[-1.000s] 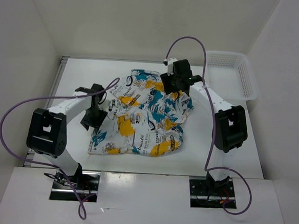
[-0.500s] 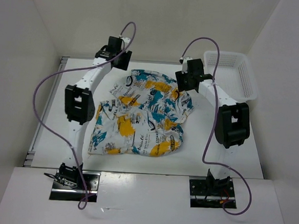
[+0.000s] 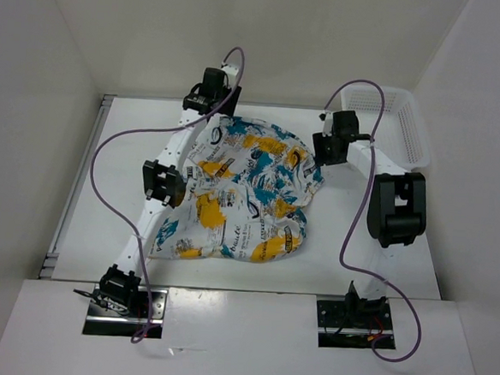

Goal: Fold and stack the shorts
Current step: Flatten the shorts out, then fold the shorts

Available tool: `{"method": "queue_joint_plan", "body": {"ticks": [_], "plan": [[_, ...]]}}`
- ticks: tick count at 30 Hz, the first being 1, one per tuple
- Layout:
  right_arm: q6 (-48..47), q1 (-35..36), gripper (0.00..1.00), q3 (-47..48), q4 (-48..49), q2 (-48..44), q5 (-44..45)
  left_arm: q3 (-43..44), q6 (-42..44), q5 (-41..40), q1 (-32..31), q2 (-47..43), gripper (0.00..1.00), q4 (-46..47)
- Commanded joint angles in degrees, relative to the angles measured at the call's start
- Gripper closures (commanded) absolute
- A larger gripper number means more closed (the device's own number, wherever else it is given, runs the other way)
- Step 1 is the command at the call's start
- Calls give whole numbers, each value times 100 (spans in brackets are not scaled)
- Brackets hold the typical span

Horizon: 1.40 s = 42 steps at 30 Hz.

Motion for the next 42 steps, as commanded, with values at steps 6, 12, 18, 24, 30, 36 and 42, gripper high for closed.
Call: {"method": "queue_joint_plan", "body": {"ticks": [6, 12, 18, 24, 30, 36, 42], "plan": [[-146, 18, 45, -184, 101, -231, -341, 183, 19, 591, 35, 48, 37, -967], [-146, 18, 43, -61, 101, 33, -394, -433, 19, 643, 167, -67, 35, -1020], [-146, 18, 43, -9, 101, 190, -508, -187, 19, 433, 412, 109, 27, -828], [-146, 18, 43, -9, 101, 296, -508, 357, 19, 669, 466, 293, 24, -626], [-146, 18, 43, -9, 153, 411, -448, 358, 19, 1162, 361, 355, 24, -361], [-250, -87, 41, -9, 153, 411, -394, 121, 19, 1005, 255, 417, 26, -502], [-251, -87, 41, -9, 101, 463, -394, 121, 19, 626, 255, 593, 28, -229]]}}
